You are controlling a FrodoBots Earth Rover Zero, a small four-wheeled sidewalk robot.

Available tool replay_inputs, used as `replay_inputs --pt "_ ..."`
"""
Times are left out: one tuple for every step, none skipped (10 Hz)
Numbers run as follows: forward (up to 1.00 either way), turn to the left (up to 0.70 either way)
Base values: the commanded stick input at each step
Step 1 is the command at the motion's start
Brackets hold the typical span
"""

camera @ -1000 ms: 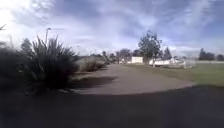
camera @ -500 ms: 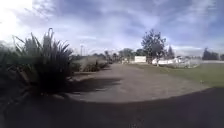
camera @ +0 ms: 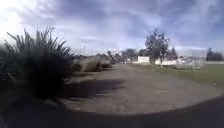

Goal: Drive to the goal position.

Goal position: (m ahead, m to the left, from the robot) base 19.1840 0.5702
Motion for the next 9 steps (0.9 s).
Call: replay_inputs --pt "0.7 -0.24" --pt "0.7 -0.23" --pt "0.7 -0.23" --pt "0.7 -0.24" --pt "0.7 -0.24" --pt "0.7 -0.23" --pt "0.7 -0.24" --pt "0.7 -0.23" --pt "0.7 -0.23"
